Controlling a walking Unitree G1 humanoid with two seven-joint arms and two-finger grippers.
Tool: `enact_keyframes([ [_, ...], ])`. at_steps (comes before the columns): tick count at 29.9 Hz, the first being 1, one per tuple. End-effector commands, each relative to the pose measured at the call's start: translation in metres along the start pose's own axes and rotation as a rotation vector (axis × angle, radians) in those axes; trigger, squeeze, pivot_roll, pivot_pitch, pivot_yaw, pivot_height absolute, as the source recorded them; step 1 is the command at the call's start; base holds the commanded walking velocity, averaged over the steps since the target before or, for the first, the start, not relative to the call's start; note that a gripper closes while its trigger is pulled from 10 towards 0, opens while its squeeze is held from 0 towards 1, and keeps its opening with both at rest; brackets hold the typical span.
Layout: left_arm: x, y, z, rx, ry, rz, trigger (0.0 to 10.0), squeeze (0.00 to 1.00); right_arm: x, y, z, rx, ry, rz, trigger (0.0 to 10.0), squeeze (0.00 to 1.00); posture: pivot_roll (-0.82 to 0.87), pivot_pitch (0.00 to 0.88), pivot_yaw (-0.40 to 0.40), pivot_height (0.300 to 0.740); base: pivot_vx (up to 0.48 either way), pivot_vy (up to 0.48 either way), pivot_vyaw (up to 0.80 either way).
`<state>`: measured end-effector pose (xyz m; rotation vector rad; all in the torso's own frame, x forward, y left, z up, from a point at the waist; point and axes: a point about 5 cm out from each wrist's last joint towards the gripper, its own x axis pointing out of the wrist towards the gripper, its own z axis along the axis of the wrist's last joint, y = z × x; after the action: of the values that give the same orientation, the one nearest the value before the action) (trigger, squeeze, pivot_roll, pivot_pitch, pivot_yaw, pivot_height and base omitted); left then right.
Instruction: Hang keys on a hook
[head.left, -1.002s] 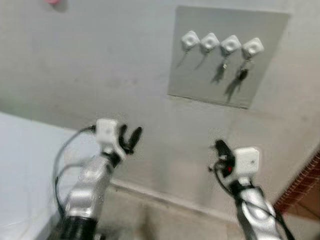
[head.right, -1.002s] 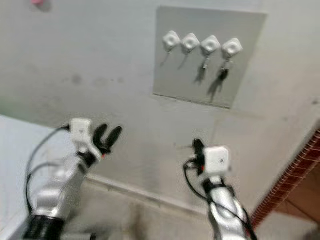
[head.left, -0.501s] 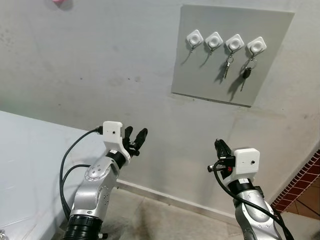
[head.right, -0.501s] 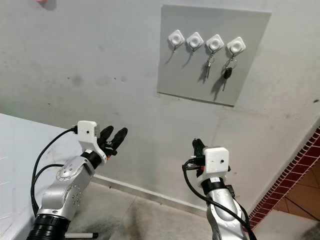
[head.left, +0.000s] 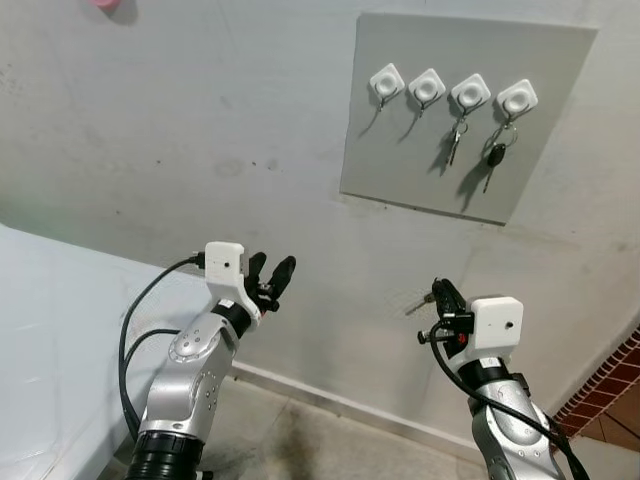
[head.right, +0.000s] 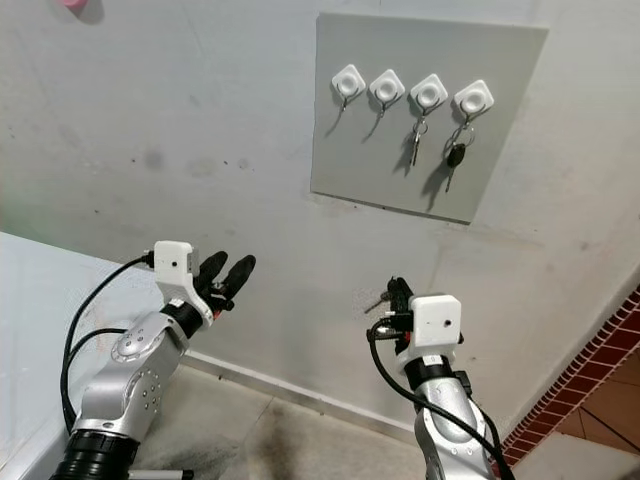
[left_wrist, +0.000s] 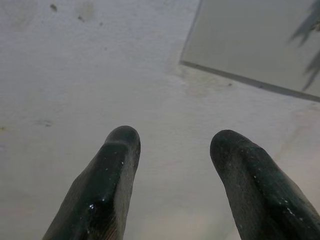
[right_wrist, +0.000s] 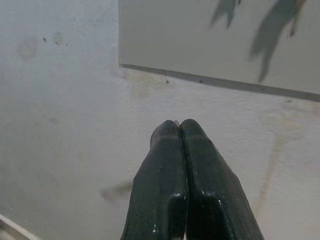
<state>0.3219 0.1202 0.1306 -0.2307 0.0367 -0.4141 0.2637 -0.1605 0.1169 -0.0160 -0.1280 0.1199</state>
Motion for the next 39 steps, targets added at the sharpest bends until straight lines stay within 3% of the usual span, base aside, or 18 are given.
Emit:
enact_keyframes([
  [1,-0.001,0.0,0.003,0.007,-0.001,-0.01,10.0,0.0,0.001,0.001,0.005,0.004,-0.023,0.002,10.0,0.0,-0.08,0.0,0.011,0.74,0.379,0.0,0.0],
  [15,0.0,-0.001,0.003,0.006,0.004,-0.01,10.0,0.0,0.0,0.002,0.005,0.007,-0.022,0.002,10.0,0.0,-0.08,0.0,0.013,0.74,0.376,0.0,0.0],
  [21,0.001,-0.001,0.003,0.018,0.001,0.02,10.0,0.0,0.001,0.002,0.006,0.007,-0.023,0.004,10.0,0.0,-0.08,0.0,0.015,0.74,0.0,0.0,0.0],
  [31,0.01,-0.039,0.018,0.09,-0.054,-0.136,10.0,0.0,0.013,0.011,0.018,0.038,-0.066,0.081,10.0,0.0,-0.08,0.0,0.012,0.74,0.0,0.0,0.0],
  [33,0.013,-0.053,0.026,0.133,-0.082,-0.205,10.0,0.0,0.022,0.016,0.027,0.047,-0.097,0.131,10.0,0.0,-0.08,0.0,0.015,0.74,0.0,0.0,0.0],
  [39,0.017,-0.067,0.042,0.152,-0.12,-0.275,10.0,0.0,0.04,0.021,0.048,0.056,-0.173,0.188,10.0,0.0,-0.08,0.0,0.017,0.74,0.0,0.0,0.0],
])
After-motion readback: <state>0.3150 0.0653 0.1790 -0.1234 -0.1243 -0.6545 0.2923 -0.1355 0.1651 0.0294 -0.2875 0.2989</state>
